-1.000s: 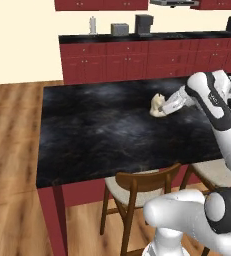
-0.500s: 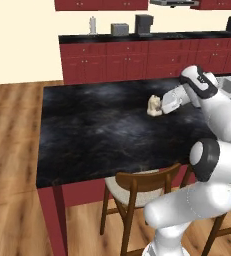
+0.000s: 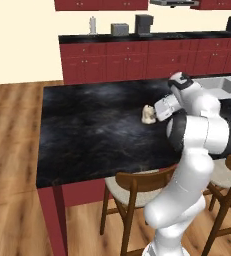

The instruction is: Get the candle and the liquor from the cabinet and move them to the dining counter.

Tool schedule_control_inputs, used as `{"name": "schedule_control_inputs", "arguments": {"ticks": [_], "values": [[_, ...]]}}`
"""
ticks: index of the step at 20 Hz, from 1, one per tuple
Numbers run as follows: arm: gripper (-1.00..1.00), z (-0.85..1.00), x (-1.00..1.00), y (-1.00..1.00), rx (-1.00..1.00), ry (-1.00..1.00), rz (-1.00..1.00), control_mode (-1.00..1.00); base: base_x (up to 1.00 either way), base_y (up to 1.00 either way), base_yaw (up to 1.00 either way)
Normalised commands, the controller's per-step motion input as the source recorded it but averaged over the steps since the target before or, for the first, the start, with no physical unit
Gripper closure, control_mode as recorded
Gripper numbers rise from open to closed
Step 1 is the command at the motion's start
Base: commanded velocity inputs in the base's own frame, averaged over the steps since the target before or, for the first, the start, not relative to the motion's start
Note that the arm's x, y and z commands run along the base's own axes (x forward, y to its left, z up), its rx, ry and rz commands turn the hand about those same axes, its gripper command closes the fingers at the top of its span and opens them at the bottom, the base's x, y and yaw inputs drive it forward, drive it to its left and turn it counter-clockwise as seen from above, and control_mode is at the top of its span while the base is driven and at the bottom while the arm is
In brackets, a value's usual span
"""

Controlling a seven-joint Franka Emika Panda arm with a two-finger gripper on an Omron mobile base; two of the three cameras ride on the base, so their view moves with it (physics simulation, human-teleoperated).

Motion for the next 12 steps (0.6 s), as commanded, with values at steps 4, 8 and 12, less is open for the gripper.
{"name": "schedule_control_inputs", "arguments": {"ticks": [4,8,12], "values": [[1.0,-0.78,0.39,0.08,0.0,0.0,0.05,-1.0,0.0,0.0,0.0],[1.0,-0.74,0.26,0.16,0.0,0.0,0.03,-1.0,0.0,0.0,0.0],[1.0,-0.67,0.21,0.23,0.0,0.0,0.02,-1.0,0.0,0.0,0.0]]}}
